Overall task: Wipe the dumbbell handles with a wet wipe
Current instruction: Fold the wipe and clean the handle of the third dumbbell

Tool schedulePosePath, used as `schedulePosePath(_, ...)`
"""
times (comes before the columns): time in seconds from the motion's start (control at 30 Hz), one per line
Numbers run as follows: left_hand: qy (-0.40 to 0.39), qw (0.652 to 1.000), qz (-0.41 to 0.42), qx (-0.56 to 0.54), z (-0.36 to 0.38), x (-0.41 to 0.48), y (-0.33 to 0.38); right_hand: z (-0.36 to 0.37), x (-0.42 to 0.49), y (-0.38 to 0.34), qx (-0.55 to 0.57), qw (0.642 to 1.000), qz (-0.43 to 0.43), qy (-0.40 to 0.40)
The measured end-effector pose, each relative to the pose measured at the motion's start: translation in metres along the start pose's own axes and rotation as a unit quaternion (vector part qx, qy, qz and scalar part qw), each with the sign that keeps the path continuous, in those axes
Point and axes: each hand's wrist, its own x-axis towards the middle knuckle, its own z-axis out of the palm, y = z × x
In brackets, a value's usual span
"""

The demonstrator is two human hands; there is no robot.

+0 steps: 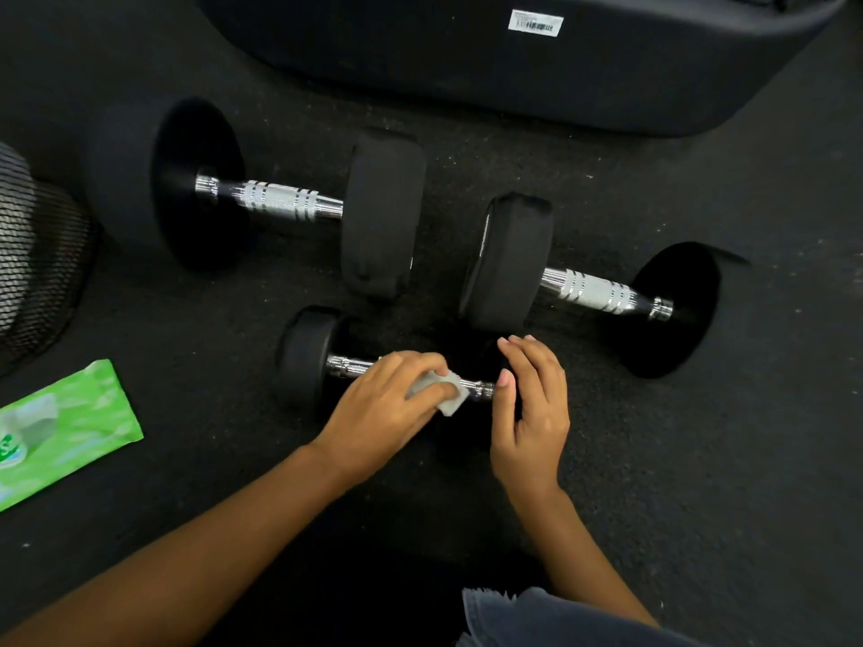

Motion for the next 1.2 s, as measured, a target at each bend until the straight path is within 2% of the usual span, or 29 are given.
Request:
schedulePosePath(0.07,0.006,1.000,0.002,0.014,0.004,0.006,0.007,0.000,0.000,-0.001,-0.001,1.000,-0.001,0.002)
schedulePosePath(0.27,-0.041,0.999,-0.003,0.022,0.015,0.024,0.024,-0.001,0.001,0.000,-0.006,1.000,-0.001,-0.002)
schedulePosePath(0.47,-0.054,0.998,0.023,0.001,-0.003,0.013,0.000,-0.001,0.000,0.000,-0.003,1.000,-0.003,-0.001)
schedulePosePath(0.8,-0.213,0.971,-0.106,0.031,-0.020,0.039,-0.005,0.000,0.000,0.000,-0.005,1.000,-0.006,0.006)
schedulePosePath(0.97,-0.246,0.967,-0.067,0.026,-0.004,0.047,0.012,-0.001,-0.001,0.000,-0.005,1.000,-0.010,0.003)
schedulePosePath(1.07,-0.272,0.959,-0.076,0.024,-0.007,0.047,0.002,-0.002,0.000,0.001,-0.004,1.000,-0.007,0.000)
schedulePosePath(1.2,-0.325,0.937,-0.094,0.082,-0.012,0.055,-0.009,0.000,0.001,0.001,-0.003,1.000,-0.006,0.004)
